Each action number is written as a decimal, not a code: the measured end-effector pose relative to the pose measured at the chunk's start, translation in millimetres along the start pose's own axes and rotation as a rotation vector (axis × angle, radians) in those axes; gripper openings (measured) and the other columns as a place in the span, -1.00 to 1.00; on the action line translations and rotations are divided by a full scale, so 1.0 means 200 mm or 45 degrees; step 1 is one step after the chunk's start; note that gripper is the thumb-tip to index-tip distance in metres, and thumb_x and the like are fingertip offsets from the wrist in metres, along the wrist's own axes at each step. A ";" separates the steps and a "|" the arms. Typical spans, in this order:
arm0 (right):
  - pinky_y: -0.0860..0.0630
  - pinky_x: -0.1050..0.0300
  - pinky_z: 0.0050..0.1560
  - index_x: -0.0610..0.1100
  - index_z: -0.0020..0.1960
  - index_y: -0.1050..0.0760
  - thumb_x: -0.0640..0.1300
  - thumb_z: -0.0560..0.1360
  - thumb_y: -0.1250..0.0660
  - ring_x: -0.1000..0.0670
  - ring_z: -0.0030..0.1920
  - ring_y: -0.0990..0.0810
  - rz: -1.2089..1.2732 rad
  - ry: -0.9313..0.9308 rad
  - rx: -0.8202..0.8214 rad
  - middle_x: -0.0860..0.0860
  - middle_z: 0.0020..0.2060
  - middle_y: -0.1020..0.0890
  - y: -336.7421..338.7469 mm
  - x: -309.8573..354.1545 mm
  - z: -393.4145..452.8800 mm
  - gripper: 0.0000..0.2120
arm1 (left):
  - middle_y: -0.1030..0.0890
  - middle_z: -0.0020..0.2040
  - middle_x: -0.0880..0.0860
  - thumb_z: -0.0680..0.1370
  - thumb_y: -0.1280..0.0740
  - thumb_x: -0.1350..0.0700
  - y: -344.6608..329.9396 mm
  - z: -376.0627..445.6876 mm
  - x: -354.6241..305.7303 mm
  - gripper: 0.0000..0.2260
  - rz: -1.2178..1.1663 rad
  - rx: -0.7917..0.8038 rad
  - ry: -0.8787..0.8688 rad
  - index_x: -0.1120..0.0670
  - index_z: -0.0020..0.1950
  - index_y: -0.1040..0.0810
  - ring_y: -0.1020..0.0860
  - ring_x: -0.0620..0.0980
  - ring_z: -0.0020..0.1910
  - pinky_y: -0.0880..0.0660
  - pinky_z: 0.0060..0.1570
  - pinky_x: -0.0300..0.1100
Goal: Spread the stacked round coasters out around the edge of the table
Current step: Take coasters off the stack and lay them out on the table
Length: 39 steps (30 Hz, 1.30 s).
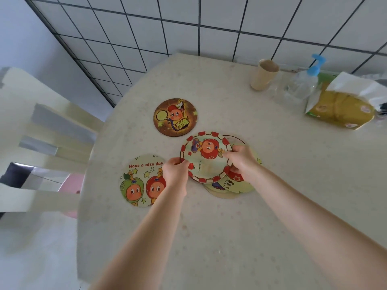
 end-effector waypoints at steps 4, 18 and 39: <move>-0.55 0.00 -0.10 -0.36 0.04 -0.53 -0.30 0.46 -0.29 -0.08 -0.22 -0.41 -0.020 0.073 -0.031 -0.10 -0.23 -0.48 0.00 -0.02 -0.04 -0.81 | -0.63 -0.20 -0.07 0.48 -0.37 0.23 0.03 -0.06 0.02 -0.83 -0.075 0.030 -0.016 -0.04 -0.23 -0.57 -0.56 -0.13 -0.20 -0.38 -0.35 -0.30; -0.37 0.06 -0.25 -0.19 -0.17 -0.52 -0.29 0.42 -0.26 -0.05 -0.28 -0.44 -0.021 0.124 -0.078 -0.08 -0.31 -0.52 -0.27 -0.48 -0.75 -0.93 | -0.67 -0.15 -0.01 0.47 -0.38 0.21 0.61 -0.38 0.46 -0.90 0.008 0.167 -0.060 0.01 -0.13 -0.61 -0.61 -0.06 -0.16 -0.52 -0.21 -0.22; -0.59 -0.20 0.10 -0.16 -0.04 -0.58 -0.26 0.47 -0.26 -0.12 -0.10 -0.59 0.285 0.005 -0.007 -0.22 -0.06 -0.66 -0.33 -0.92 -1.18 -0.86 | -0.64 -0.10 0.07 0.46 -0.29 0.28 0.86 -0.67 0.86 -0.85 0.258 0.315 -0.085 0.08 -0.03 -0.54 -0.62 0.08 -0.05 -0.62 0.00 0.08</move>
Point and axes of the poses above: each hand's wrist, its own z-axis towards the middle knuckle, its own y-axis out of the back of the hand, x = y × z, the point moved 5 cm from there along z, towards the middle knuckle
